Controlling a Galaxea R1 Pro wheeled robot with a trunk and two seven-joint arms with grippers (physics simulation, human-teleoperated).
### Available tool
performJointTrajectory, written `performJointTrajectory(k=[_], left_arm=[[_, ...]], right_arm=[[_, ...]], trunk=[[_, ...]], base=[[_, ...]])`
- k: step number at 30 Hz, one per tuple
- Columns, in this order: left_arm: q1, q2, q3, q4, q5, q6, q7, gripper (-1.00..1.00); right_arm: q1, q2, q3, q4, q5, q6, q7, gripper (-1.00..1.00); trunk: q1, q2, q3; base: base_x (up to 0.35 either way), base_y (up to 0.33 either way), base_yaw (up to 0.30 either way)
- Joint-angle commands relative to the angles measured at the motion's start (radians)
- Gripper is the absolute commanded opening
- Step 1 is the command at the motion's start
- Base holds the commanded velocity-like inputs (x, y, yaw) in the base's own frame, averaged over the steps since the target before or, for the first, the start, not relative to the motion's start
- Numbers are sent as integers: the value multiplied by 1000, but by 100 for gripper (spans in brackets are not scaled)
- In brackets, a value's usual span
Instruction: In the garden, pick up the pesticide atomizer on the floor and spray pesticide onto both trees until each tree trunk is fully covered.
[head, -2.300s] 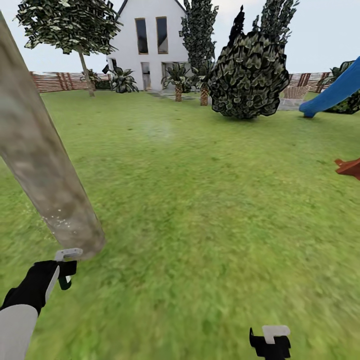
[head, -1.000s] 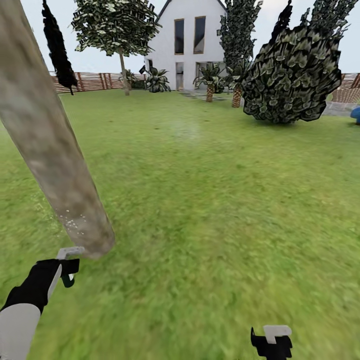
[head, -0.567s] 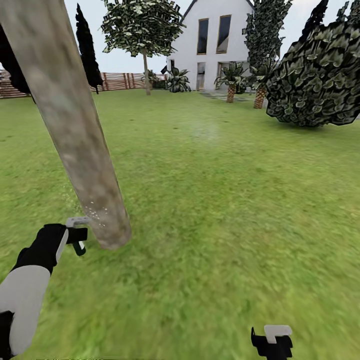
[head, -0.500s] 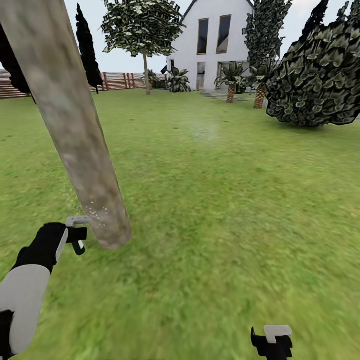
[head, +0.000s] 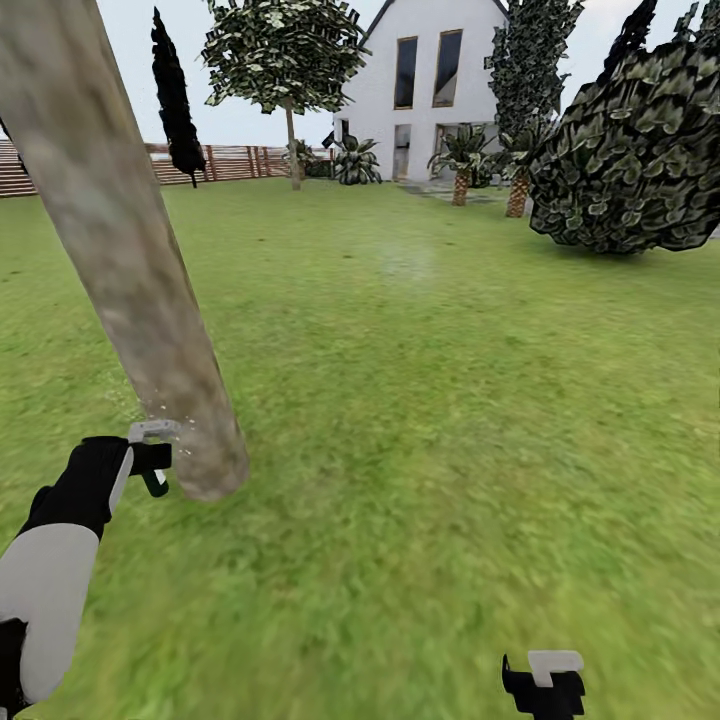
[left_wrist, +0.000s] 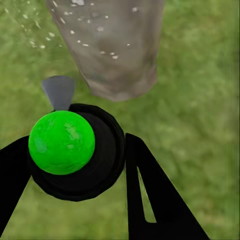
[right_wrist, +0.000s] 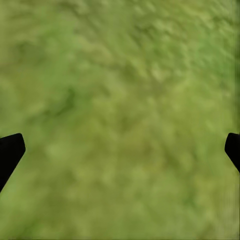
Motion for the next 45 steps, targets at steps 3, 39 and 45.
performJointTrajectory(k=[3, 39, 45], left_arm=[[-14, -1, 0, 0, -1, 0, 0, -100], [-6, -3, -3, 5, -8, 0, 12, -100], [-6, -6, -4, 6, -8, 0, 12, -100]], right_arm=[[0, 0, 0, 0, 0, 0, 0, 100], [0, 2, 0, 0, 0, 0, 2, 100], [0, 0, 0, 0, 0, 0, 2, 100]], trunk=[[0, 0, 0], [0, 0, 0], [0, 0, 0]], base=[[-72, -273, 95], [129, -234, 141], [145, -244, 138]])
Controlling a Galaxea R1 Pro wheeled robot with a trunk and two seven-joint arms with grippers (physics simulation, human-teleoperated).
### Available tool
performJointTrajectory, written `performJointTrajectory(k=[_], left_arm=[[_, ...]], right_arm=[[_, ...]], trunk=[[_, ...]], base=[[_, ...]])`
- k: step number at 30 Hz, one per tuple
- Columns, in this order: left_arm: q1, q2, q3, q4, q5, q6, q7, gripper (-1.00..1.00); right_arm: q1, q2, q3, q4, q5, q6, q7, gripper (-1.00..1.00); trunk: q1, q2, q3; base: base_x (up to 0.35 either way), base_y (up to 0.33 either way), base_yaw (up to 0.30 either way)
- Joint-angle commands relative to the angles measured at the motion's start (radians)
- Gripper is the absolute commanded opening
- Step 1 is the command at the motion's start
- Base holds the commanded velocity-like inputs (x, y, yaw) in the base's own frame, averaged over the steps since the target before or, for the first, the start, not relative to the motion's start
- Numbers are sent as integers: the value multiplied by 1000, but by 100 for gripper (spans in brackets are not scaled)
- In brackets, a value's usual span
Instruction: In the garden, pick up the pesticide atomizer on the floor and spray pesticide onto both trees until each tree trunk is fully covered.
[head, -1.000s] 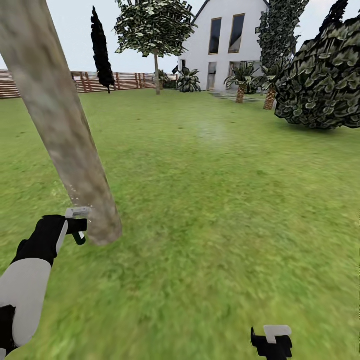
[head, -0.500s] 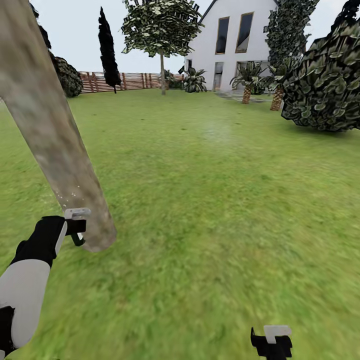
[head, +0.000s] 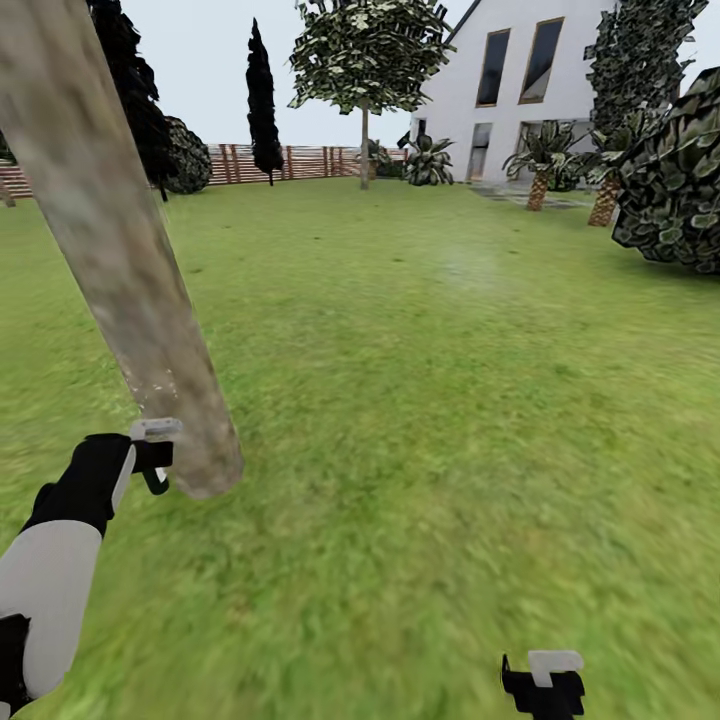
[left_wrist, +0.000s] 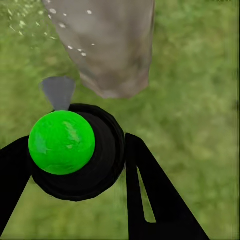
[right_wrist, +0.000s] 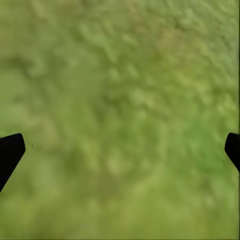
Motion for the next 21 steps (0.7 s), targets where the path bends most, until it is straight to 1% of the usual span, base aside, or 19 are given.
performJointTrajectory(k=[1, 9, 12, 13, 14, 19, 21], left_arm=[[0, 0, -1, 1, -1, 0, 0, -100], [7, 2, -2, 8, -1, 0, 1, -100], [17, 5, -2, 13, -1, -2, 3, -100], [39, 5, -2, 13, -1, -3, 3, -100], [48, 4, -2, 14, -1, -4, 3, -100], [56, 3, 0, 18, 1, -5, 4, -100], [67, 3, 0, 39, 0, -5, 6, -100]], right_arm=[[0, 0, 0, 0, 0, 0, 0, 100], [0, 0, 0, 0, 0, 1, 0, 100], [0, 1, 0, 0, 0, 0, 0, 100], [0, 1, 0, 0, 0, 0, 0, 100], [0, 1, 0, 0, 0, 0, 0, 100], [0, 1, 0, 0, 0, 0, 0, 100], [0, 1, 0, 0, 0, 0, 0, 100]], trunk=[[0, 0, 0], [0, 0, 0], [0, 0, 0], [0, 0, 0], [0, 0, 0], [0, 0, 0], [0, 0, 0]], base=[[163, -244, 4], [166, -244, 5], [166, -244, 206], [166, -244, 268], [166, -244, 273], [180, -238, 274], [226, -210, 120]])
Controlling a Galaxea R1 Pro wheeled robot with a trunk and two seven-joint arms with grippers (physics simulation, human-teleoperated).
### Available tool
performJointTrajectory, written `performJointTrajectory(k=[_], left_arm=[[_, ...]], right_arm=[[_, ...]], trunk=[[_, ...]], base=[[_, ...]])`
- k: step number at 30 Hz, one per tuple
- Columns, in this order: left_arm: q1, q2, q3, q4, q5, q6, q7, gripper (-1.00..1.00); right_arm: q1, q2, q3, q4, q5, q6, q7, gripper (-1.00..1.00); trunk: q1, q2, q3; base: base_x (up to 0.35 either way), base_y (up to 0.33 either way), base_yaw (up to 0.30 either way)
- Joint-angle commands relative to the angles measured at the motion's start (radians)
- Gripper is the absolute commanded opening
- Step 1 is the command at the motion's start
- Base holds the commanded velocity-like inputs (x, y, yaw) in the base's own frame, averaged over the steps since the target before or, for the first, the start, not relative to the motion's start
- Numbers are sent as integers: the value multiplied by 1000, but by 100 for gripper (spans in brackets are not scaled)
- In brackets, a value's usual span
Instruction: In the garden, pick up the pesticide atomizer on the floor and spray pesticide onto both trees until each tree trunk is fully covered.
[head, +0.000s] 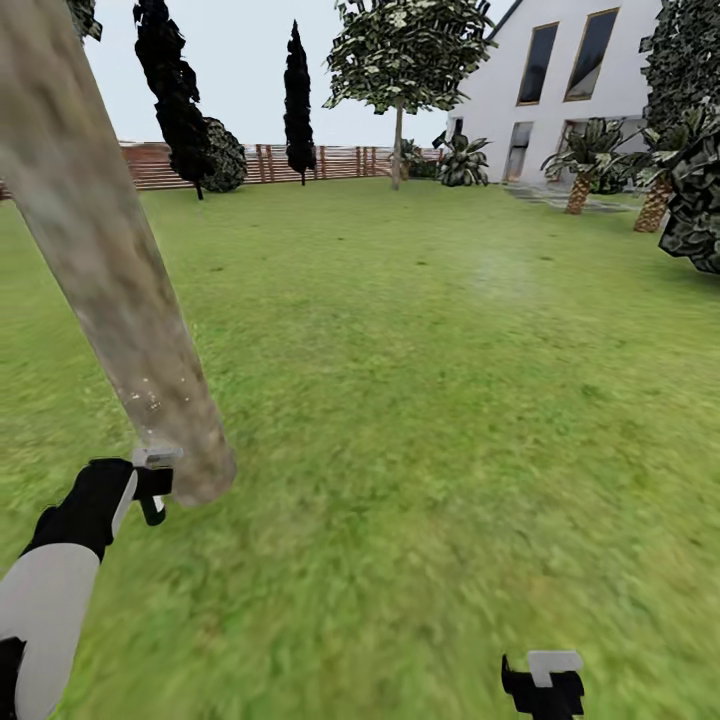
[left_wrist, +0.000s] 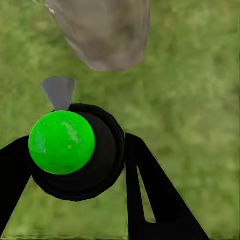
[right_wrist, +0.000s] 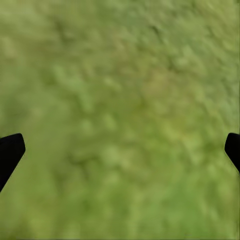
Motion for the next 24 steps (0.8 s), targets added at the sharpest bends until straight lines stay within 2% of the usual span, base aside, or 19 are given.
performJointTrajectory(k=[1, 3, 11, 16, 18, 22, 24], left_arm=[[10, 0, 0, 9, 0, -2, 3, -100], [28, 1, 1, 29, 0, -11, 5, -100], [31, 2, 1, 41, 0, -13, 7, -100], [65, 8, 11, 59, 1, -22, 7, -100], [85, 20, 14, 60, 2, -66, 8, -100], [99, 24, 15, 61, 1, -85, 9, -100], [112, 24, 15, 61, 3, -89, 47, -100]], right_arm=[[0, 0, 0, 0, 0, 0, 0, 100], [0, -1, 0, 0, 0, 0, 0, 100], [0, -1, 0, 0, 0, 0, -1, 100], [0, 0, 0, 0, 0, 1, 0, 100], [0, 0, 0, 0, 0, 0, 0, 100], [0, 0, 0, 0, 0, 0, 0, 100], [0, 0, 0, 0, 0, 0, 0, 100]], trunk=[[0, 0, 0], [0, 0, 0], [0, 0, 0], [0, 0, 0], [0, 0, 0], [0, 0, 0], [0, 0, 0]], base=[[237, -196, 33], [241, -189, 6], [263, -173, 24], [278, -166, 265], [281, -157, 276], [303, -91, 277], [323, -7, 277]])
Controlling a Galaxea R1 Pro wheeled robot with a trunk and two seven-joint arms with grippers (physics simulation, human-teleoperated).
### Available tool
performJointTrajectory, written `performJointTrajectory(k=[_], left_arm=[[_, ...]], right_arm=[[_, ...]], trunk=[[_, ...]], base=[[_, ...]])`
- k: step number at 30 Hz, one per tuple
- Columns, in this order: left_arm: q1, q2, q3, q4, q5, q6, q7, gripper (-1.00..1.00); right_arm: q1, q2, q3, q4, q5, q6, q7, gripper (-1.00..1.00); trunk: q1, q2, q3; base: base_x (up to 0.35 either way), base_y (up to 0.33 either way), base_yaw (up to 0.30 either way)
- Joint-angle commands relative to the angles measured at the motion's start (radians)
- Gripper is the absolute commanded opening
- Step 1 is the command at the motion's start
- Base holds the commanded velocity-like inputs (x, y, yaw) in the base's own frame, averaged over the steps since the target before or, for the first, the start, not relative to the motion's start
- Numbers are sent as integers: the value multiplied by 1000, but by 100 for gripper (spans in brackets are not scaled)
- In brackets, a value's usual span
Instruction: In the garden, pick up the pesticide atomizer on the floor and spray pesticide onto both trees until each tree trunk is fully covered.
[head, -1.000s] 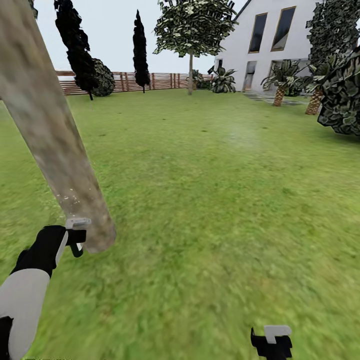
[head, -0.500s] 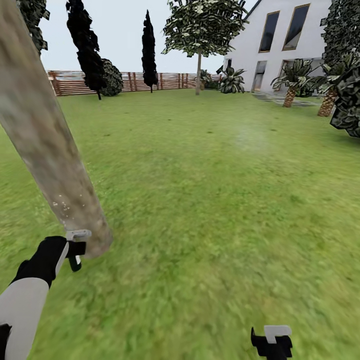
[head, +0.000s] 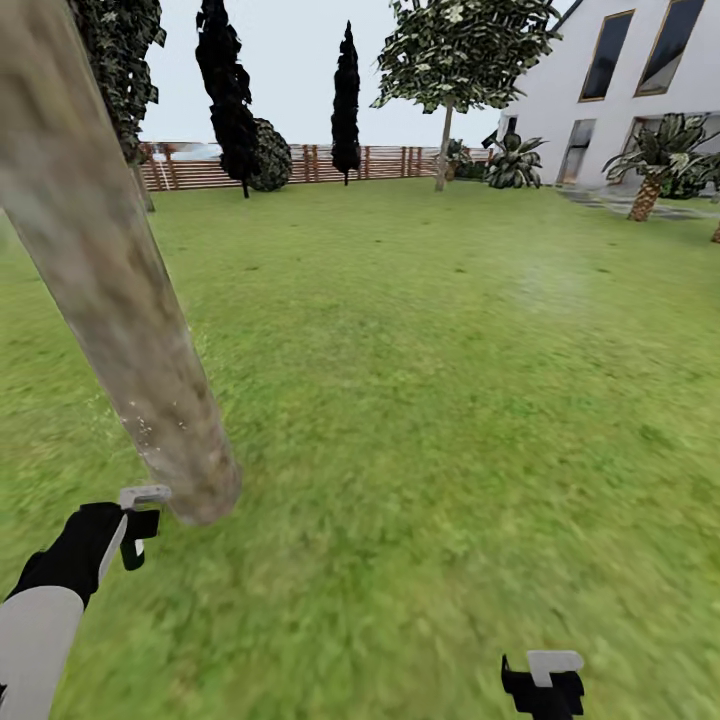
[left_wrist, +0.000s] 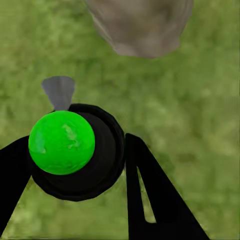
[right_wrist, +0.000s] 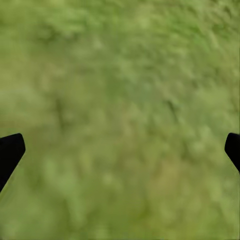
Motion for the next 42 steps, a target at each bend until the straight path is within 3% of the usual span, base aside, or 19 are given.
performJointTrajectory(k=[1, 8, 11, 13, 16, 25, 42], left_arm=[[3, -1, -1, 0, 5, -7, 26, -100], [7, -15, -1, 67, 17, -53, 53, -100], [7, -17, -1, 102, 18, -134, 56, -100], [7, -20, -4, 101, 16, -148, 56, -100], [7, -31, -3, 93, 11, -151, 56, -100], [7, -32, 0, 94, 15, -151, 58, -100], [7, -32, 0, 103, 16, -154, 58, -100]], right_arm=[[0, 0, 0, 0, 0, 0, 0, 100], [0, 0, 0, 0, 0, 0, 0, 100], [0, 0, 0, 0, 0, 0, 0, 100], [0, 0, 0, 0, 0, 1, 0, 100], [0, 2, 0, 0, 0, 0, 0, 100], [0, 3, 0, 0, 0, 0, 0, 100], [0, 3, 0, 0, 0, 0, 0, 100]], trunk=[[0, 0, 0], [0, 0, 0], [0, 0, 0], [0, 0, 0], [0, 0, 0], [0, 0, 0], [0, 0, 0]], base=[[324, -2, 277], [293, -62, 84], [36, -261, 0], [-47, -271, 0], [-133, -267, 0], [-100, -265, 175], [211, -205, 28]])
